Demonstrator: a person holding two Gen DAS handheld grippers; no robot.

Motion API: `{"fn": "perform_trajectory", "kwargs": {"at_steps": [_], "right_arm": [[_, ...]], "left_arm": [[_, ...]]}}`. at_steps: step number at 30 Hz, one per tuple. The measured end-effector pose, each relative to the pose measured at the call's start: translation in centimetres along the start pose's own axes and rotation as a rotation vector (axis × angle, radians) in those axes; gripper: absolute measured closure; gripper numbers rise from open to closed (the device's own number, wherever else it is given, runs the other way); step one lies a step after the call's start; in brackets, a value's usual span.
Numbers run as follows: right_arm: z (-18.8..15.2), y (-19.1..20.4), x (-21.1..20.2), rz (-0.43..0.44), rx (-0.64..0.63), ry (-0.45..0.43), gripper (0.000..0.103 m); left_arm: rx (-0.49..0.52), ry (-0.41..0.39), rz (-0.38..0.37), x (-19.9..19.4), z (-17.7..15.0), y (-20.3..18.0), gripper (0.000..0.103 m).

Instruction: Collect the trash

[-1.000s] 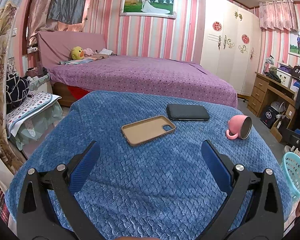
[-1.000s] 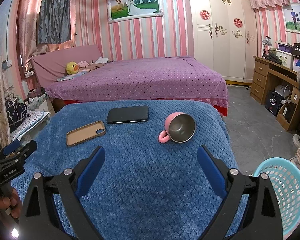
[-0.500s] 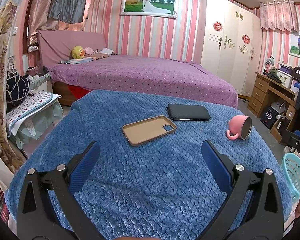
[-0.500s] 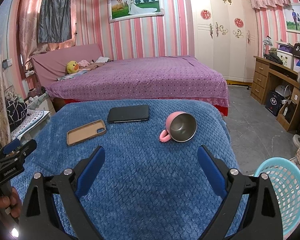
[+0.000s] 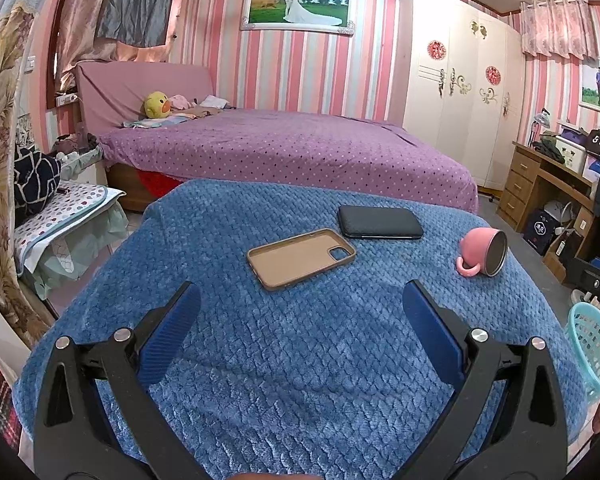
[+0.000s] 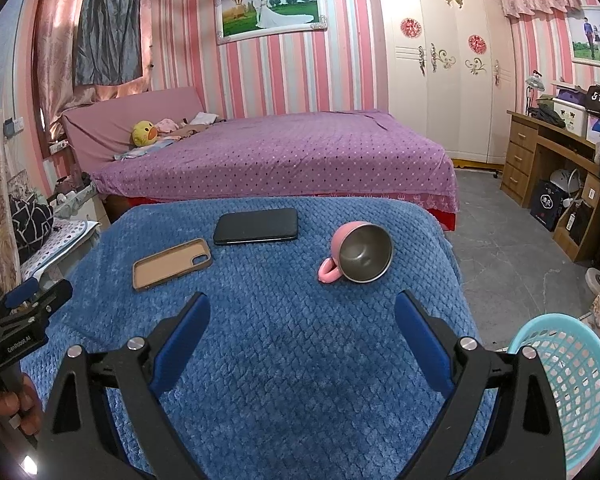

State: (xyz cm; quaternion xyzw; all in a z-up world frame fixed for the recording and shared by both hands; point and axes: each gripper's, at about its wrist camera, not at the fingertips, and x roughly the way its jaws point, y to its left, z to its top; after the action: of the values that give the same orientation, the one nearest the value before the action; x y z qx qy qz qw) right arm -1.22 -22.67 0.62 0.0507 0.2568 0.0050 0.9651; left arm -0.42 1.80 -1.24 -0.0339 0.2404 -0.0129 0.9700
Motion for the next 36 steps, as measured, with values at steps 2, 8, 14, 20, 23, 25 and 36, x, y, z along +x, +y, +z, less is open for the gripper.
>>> {"fn": "perform_trajectory", "kwargs": {"at_steps": [2,8,14,20,23,25,36], "right_arm": [[-0.01,0.02,-0.01,-0.002,0.001,-0.003,0.011],[0.02,-0.14,0.08,-0.002,0.004,-0.004,0.011],[0.07,-0.21,0.04,-0.006,0.006,-0.006,0.011],[-0.01,-0.36,0.14,-0.003,0.003,-0.004,0.011],[-0.04,-0.39,0.18,-0.002,0.002,-0.002,0.011],[-0.02,-0.38,0.13,0.0,0.003,-0.002,0.011],[0.01,-0.36,0.13,-0.002,0.002,-0.003,0.011]], "left_arm": [[-0.001,0.0,0.001,0.02,0.02,-0.02,0.005],[0.002,0.0,0.003,0.05,0.07,-0.19,0.005],[0.001,0.001,0.002,0.05,0.08,-0.25,0.005],[0.001,0.001,0.002,0.06,0.13,-0.26,0.005],[0.002,0.0,0.002,0.04,0.16,-0.3,0.005],[0.0,0.002,0.002,0.09,0.15,-0.26,0.005],[-0.002,0.002,-0.001,0.01,0.15,-0.33,0.005]]}}
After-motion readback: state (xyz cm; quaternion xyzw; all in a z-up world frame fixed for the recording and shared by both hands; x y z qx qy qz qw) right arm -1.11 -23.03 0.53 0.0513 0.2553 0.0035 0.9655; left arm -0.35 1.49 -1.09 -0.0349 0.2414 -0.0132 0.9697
